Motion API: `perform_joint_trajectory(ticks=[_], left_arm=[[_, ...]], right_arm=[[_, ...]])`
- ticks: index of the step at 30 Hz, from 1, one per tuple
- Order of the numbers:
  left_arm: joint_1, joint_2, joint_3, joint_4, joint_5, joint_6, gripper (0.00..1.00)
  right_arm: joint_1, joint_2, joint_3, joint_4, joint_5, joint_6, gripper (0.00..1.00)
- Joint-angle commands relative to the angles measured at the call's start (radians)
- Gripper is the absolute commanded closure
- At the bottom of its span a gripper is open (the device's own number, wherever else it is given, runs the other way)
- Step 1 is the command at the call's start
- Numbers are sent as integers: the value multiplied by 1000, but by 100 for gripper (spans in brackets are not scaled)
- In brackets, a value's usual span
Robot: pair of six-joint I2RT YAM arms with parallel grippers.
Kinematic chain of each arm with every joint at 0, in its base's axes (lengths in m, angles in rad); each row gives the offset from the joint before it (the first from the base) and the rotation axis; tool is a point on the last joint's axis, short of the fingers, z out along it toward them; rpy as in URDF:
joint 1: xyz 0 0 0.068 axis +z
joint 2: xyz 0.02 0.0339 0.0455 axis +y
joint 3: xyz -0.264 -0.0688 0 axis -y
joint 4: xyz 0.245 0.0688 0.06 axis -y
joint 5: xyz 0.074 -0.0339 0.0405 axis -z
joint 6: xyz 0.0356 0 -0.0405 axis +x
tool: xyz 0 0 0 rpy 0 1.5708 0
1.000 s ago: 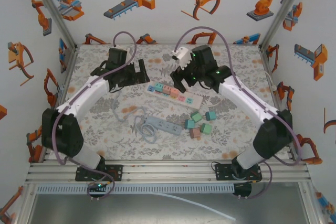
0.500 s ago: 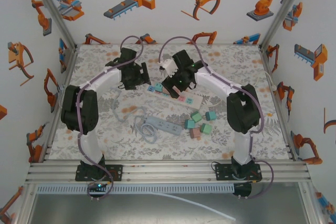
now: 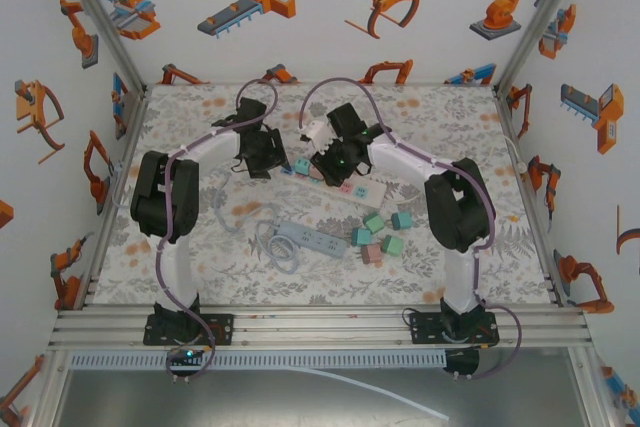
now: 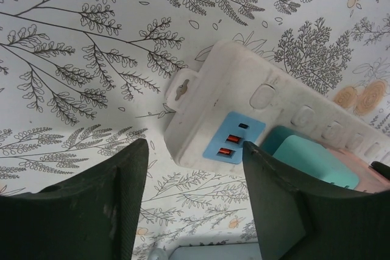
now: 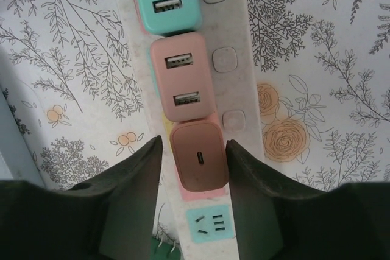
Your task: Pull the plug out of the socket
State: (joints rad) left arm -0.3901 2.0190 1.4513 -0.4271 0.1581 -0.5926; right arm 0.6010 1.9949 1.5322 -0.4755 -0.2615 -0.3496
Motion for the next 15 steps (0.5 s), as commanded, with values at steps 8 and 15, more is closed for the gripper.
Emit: perform_joint_trajectory(ticks=[8,15], left_arm=[[5,47,-4,-34,28,-31,46],[5,49,-43,-26,11,-58,47]], right_arm=[[20,8,-8,61,-26,-43,68],[28,-55,-56,151,-71,-62,78]])
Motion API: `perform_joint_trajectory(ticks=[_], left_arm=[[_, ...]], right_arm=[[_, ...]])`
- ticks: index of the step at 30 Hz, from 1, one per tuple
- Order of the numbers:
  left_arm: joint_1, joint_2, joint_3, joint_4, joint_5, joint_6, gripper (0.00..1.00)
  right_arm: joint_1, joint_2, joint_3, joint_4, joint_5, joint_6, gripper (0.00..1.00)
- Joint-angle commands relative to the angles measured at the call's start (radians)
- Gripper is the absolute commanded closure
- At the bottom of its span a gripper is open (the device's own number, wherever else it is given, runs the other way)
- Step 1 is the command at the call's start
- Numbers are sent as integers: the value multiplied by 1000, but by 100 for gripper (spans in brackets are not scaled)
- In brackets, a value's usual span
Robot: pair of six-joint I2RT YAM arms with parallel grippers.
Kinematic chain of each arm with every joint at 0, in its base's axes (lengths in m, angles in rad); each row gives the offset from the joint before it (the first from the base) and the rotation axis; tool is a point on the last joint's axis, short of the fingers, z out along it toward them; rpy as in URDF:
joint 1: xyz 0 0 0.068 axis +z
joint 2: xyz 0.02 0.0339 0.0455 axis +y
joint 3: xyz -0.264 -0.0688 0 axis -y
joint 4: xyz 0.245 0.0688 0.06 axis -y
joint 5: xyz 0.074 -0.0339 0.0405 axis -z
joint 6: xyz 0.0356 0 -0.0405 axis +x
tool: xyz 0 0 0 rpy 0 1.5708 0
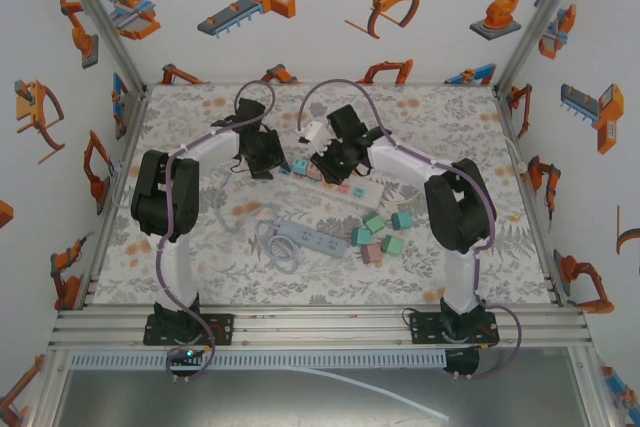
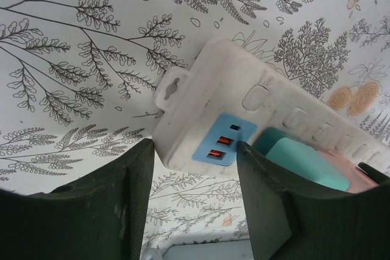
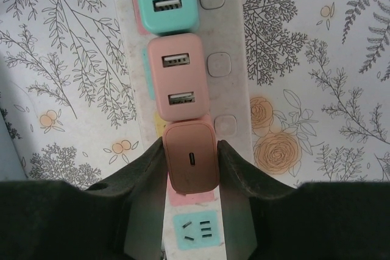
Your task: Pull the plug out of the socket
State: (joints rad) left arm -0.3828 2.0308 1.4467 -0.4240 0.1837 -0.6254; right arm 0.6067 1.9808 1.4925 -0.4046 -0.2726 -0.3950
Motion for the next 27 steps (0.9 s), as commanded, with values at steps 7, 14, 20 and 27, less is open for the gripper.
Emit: perform_joint_trajectory(ticks=[7,14,20,27], left_arm=[[-2,38,-65,-31,-44,-57,49],[-2,46,-62,-47,-63,-64,49],[-2,47,-59,-54,-86,-59,49],[-1,15,-55,-59,-101,-45,47]], right_arm=[[26,-79,-37,125,-69,-21,82],[25,-138,-89,196,-66,-24,86],[25,-165,-100,202,-77,-24,89],[25,-193,-100,211,-71,-21,89]])
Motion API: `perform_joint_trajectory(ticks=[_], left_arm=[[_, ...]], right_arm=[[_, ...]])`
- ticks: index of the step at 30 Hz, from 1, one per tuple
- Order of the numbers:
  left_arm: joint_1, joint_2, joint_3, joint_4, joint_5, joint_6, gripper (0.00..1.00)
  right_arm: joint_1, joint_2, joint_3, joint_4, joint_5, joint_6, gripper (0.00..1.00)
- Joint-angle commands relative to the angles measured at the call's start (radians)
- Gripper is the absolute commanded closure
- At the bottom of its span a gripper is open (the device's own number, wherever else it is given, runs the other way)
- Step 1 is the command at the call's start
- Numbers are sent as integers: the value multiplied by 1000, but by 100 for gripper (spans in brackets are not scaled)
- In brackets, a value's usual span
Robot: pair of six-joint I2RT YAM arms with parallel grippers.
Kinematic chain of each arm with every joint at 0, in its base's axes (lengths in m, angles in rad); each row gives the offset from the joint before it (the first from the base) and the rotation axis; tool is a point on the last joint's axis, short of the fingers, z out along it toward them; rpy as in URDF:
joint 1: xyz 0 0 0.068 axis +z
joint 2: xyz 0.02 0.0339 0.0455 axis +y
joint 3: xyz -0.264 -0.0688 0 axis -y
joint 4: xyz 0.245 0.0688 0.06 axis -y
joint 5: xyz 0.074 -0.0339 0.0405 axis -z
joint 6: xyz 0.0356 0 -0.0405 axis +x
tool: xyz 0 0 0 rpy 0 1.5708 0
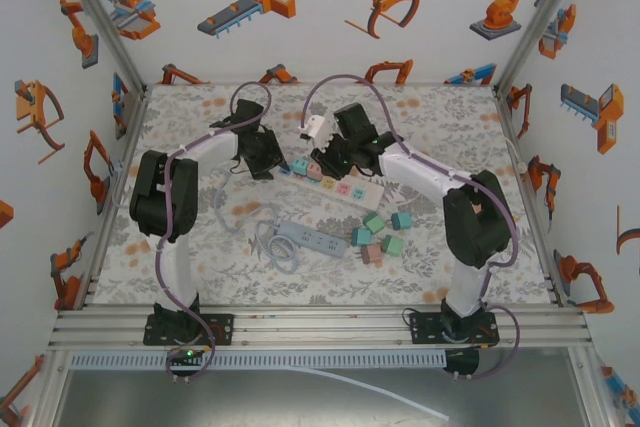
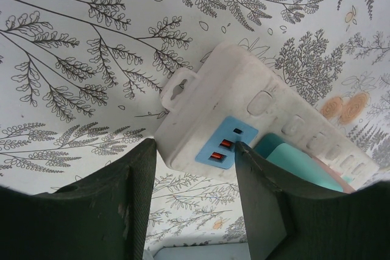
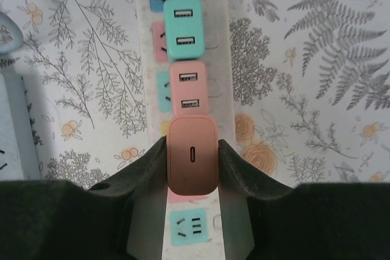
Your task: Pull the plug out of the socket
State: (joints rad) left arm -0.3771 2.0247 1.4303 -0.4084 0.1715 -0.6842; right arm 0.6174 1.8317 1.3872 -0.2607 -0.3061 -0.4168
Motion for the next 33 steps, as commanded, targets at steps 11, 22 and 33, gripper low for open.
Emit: perform_joint_trajectory(ticks=[11,22,33], left_arm=[[15,-212,8,-127,-104,82,42],[15,-661,-141,91,217,464,33],[-3,-1001,-361,72,711,986,16]], right_arm=[[2,-190,-39,214,-59,197,90],[-77,-423,-314,630,-31,694,93],[-134,-647,-614,740,20,936,93]])
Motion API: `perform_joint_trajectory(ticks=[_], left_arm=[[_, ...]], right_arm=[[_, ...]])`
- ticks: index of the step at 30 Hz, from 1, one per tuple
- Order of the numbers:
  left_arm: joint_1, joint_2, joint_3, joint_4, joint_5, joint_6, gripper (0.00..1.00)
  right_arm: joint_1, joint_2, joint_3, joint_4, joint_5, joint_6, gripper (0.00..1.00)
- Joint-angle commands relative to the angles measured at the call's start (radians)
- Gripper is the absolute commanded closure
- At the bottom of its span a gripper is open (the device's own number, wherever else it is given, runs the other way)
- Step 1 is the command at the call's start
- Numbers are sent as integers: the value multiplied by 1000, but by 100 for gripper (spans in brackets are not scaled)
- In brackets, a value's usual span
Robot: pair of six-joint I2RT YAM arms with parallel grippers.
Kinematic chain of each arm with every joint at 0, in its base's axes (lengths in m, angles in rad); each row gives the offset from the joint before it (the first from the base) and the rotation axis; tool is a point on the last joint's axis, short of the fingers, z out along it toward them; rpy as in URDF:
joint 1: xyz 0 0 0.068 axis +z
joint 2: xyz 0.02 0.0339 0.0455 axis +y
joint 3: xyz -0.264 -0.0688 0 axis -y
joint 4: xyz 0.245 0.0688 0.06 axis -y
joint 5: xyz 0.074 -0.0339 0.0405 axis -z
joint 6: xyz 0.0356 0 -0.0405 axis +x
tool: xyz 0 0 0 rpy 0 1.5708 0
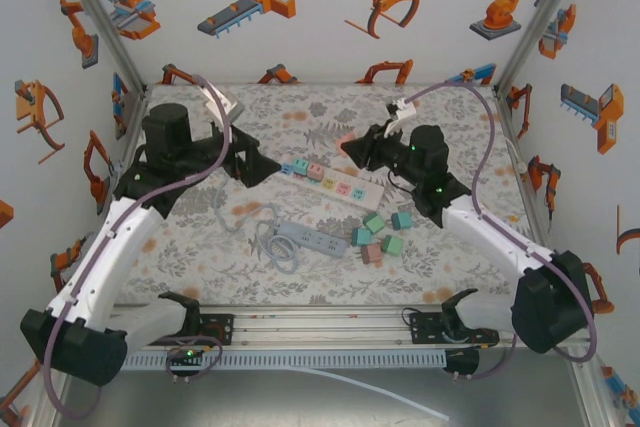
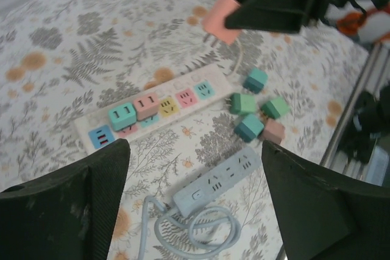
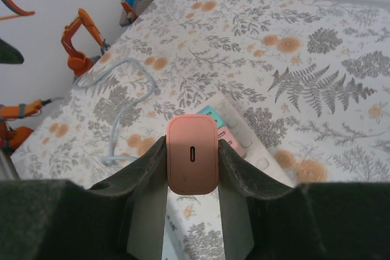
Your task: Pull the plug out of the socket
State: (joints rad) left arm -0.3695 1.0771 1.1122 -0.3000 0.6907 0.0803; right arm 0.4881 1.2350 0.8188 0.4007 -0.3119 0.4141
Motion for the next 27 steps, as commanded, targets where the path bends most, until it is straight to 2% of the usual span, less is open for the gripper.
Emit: perform_joint_trajectory(ticks=[1,4,7,9,12,19,23,27], left_arm=[[-20,-79,-72,-38,197,257,13],[-54,-160,-145,-65,226,393,2],[-89,-223,-201,-121,262,553,3],[-107,-246,-226,-143,271,609,3],[-122,-236,-230,-187,285,634,3],[-153,-201,-234,-215,278,657,3],[-158,-192,-240,-215,243,661,3],[-159,-187,-254,-218,229,658,3]], right_arm=[[-5,-68,-73,82,33,135,94],[-5,-108,-165,123,65,239,94],[-3,-112,-250,170,82,333,95],[2,-103,-287,171,95,389,95],[22,-58,-322,180,102,455,95],[125,142,-318,214,182,483,95],[151,238,-317,234,268,516,95],[161,287,-318,219,298,520,95]])
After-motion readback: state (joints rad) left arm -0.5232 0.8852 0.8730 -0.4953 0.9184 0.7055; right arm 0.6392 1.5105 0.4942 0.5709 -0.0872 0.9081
